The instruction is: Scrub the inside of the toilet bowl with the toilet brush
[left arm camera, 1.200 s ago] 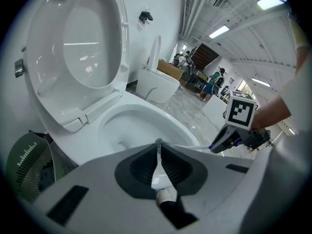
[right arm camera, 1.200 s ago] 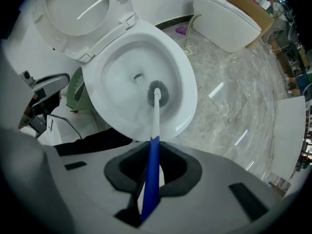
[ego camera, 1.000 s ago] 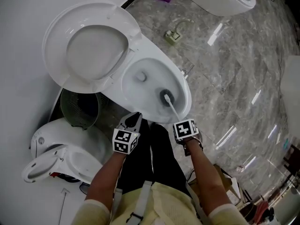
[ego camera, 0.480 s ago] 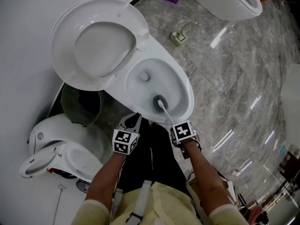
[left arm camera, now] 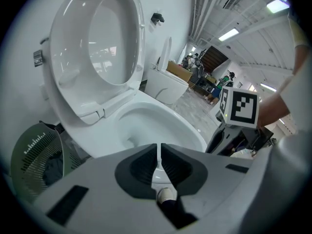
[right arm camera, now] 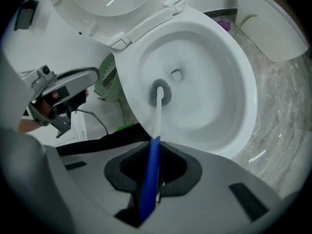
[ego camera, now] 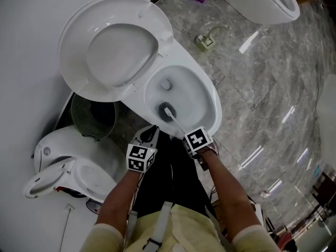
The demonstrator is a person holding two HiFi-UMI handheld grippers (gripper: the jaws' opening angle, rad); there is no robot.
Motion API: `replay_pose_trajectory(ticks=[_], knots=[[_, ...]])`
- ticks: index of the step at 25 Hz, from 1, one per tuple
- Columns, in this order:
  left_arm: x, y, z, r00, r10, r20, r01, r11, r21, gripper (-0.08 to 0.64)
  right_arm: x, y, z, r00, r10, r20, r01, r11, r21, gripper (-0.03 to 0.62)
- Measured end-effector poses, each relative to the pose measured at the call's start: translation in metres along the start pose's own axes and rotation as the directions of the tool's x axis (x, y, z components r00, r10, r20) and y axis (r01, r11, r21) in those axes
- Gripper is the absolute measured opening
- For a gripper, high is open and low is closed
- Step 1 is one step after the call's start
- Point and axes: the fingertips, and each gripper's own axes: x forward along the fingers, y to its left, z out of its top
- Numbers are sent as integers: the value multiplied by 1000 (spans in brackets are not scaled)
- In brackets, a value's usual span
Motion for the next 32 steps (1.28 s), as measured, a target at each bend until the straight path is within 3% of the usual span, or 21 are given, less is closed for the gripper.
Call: replay_pose_trajectory(ticks=[7, 18, 32], knots=[[3, 3, 0, 1000, -8, -10, 8, 1000, -5, 32, 5, 12, 36, 999, 24, 26, -23, 999, -49, 71], [4, 18, 11, 1000, -15, -9, 15, 1000, -13, 32, 4, 20, 83, 996, 27, 82, -25, 999, -20, 71], [11, 20, 24, 999, -38, -9, 38, 999, 7, 32, -22, -3, 112, 979, -97, 178, 111, 991, -71, 72]])
